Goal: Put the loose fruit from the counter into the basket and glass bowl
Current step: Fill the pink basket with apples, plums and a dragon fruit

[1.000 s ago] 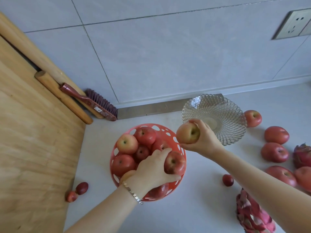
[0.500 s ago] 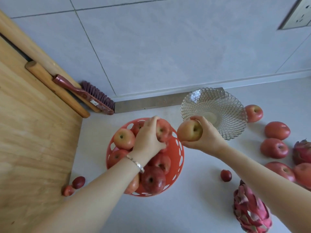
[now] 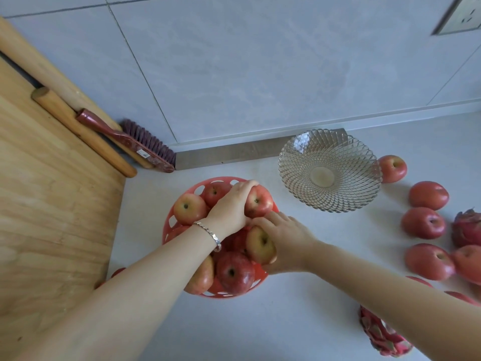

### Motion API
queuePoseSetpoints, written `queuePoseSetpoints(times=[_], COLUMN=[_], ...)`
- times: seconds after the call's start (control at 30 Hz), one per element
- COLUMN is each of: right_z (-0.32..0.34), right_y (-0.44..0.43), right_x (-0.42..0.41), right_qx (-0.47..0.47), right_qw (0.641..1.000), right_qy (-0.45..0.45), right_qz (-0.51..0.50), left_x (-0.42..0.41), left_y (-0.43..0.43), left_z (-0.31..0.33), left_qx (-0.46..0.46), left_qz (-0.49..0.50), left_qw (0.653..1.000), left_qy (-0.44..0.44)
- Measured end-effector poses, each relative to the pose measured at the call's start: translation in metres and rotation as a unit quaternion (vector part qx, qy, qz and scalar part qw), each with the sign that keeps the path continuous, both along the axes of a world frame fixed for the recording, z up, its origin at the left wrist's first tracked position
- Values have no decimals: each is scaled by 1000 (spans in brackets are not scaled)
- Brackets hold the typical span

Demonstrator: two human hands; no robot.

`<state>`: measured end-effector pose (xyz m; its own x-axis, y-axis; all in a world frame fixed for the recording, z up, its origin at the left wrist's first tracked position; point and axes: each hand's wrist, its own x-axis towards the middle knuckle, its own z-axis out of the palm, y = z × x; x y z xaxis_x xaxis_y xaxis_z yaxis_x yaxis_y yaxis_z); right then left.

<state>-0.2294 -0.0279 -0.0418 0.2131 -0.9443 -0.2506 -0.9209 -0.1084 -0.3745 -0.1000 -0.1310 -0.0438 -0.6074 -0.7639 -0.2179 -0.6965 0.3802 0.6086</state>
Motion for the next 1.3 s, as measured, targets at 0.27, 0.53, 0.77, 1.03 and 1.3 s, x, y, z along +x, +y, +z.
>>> queuePoseSetpoints(times=[0.27,0.53,0.77,1.03,1.3], right_z=[-1,2,3,1,15], right_y=[1,4,4,14,9], right_x=[8,11,25,27,24], right_qx=[38,66,66,51,75], right_qw=[991,979,972,975,974], right_qy=[-45,-106,-96,-84,-86], right_qz=[-122,-163,-204,-199,-198], left_x=[0,4,-8,-15,1], left_y=[0,-6,8,6,30], left_z=[3,9,4,2,26], left_qx=[11,125,106,112,64], left_qz=[9,66,148,83,93], left_qw=[1000,987,981,990,993], left_qy=[7,76,73,-25,-45])
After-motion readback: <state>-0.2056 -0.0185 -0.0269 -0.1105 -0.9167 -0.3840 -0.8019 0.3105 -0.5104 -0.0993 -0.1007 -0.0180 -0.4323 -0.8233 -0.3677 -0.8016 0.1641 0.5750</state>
